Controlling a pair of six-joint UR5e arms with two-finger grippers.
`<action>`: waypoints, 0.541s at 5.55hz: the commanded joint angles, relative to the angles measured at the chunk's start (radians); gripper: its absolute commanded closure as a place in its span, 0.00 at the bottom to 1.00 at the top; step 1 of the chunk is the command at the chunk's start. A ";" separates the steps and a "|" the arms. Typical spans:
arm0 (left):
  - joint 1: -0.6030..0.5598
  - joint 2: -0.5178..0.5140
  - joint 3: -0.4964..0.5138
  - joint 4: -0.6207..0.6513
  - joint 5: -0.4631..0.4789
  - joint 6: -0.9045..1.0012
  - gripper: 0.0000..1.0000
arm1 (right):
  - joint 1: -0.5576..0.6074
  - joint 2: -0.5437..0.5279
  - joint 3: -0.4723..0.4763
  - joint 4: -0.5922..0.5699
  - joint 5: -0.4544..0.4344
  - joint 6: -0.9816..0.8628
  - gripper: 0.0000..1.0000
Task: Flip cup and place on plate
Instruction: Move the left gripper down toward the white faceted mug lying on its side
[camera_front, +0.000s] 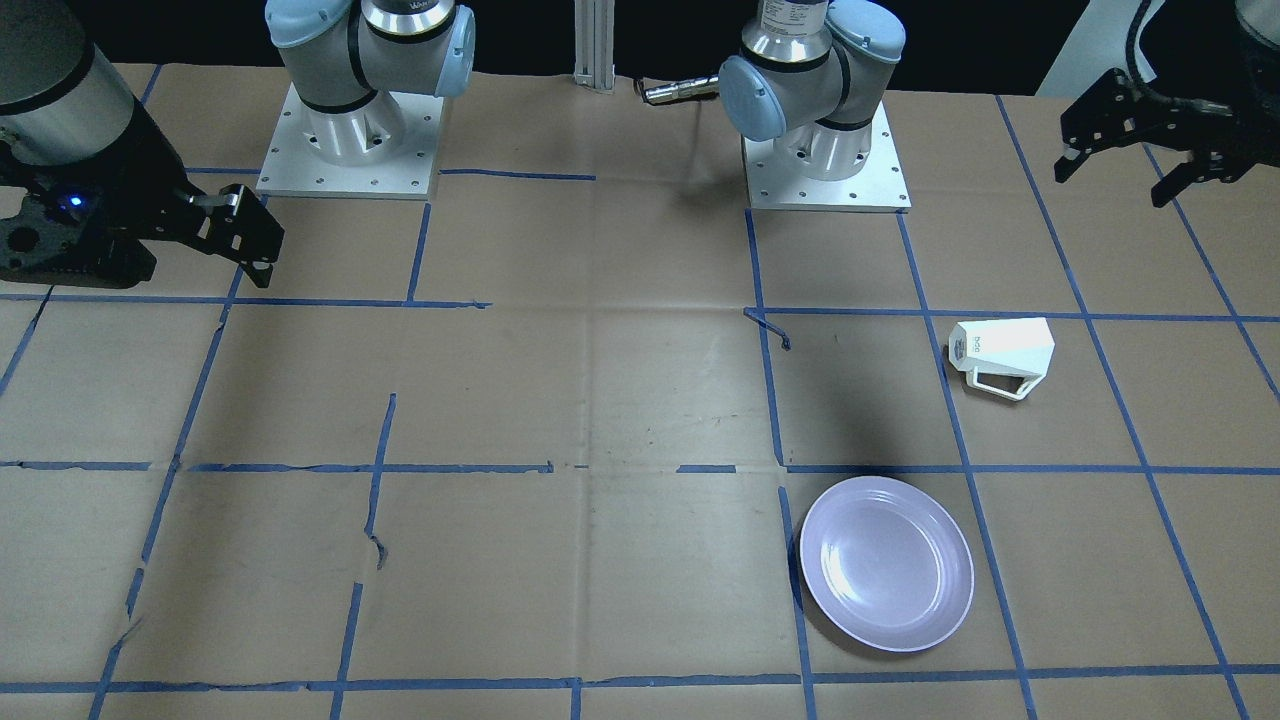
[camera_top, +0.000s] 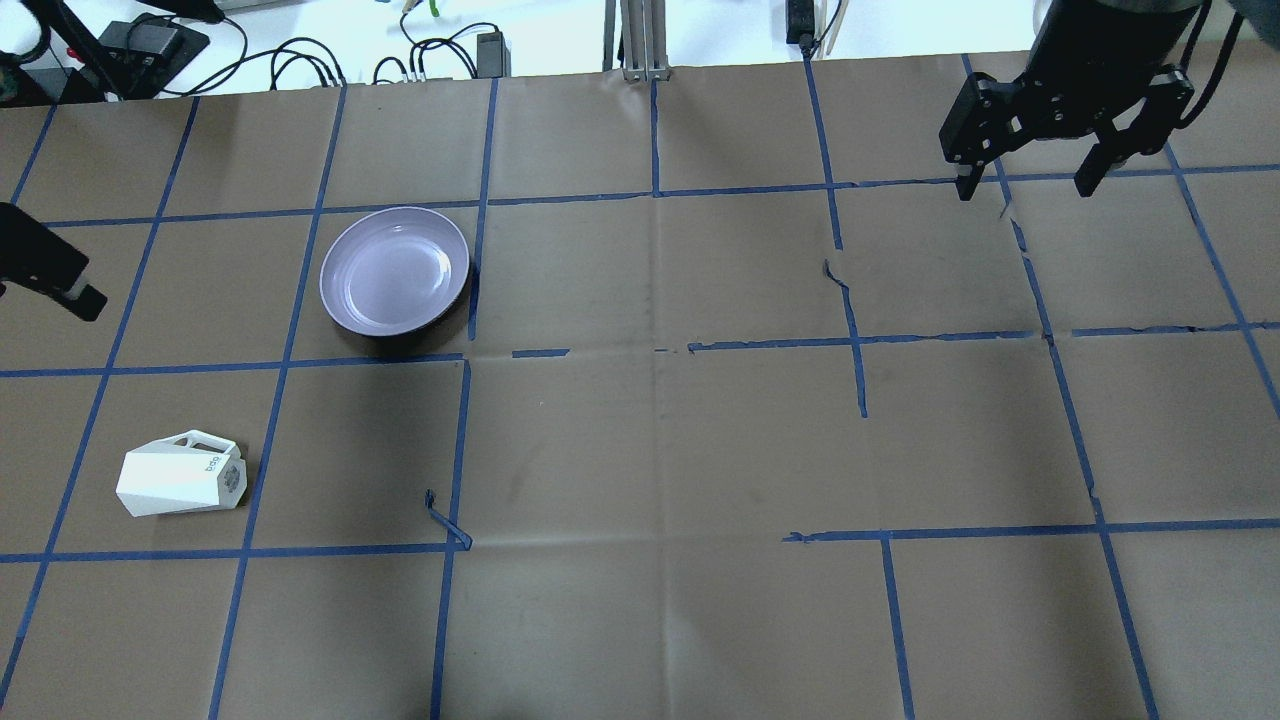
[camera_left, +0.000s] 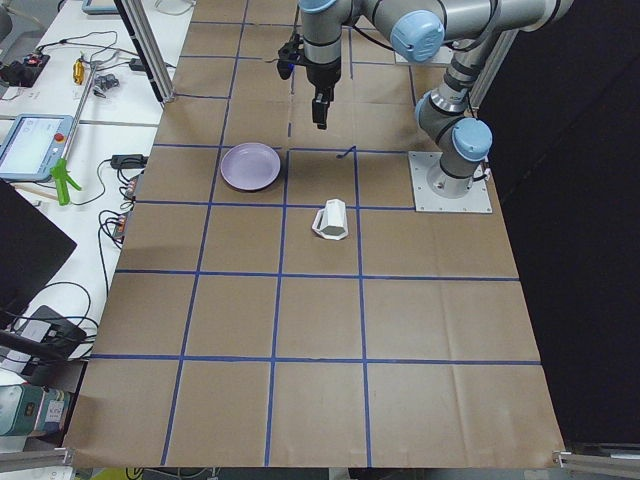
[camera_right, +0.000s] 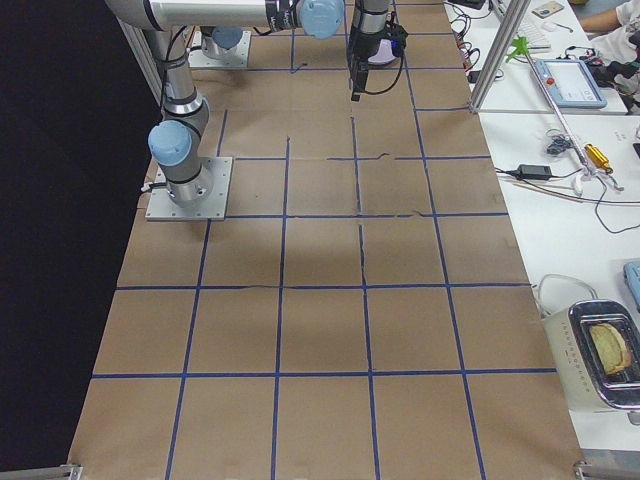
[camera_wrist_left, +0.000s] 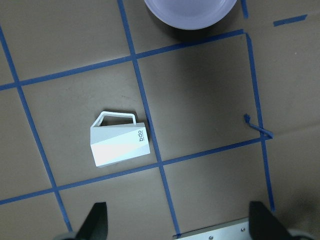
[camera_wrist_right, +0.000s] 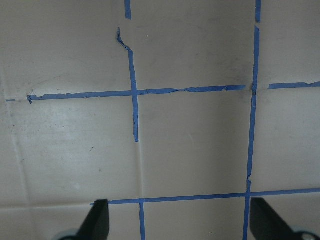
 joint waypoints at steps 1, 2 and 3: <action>0.213 -0.001 -0.036 -0.008 -0.013 0.185 0.01 | 0.000 0.000 0.000 0.000 0.000 0.000 0.00; 0.281 -0.016 -0.068 -0.005 -0.017 0.266 0.01 | 0.000 0.000 0.000 0.000 0.000 0.000 0.00; 0.362 -0.048 -0.100 -0.001 -0.019 0.385 0.01 | 0.000 0.000 0.000 0.000 0.000 0.000 0.00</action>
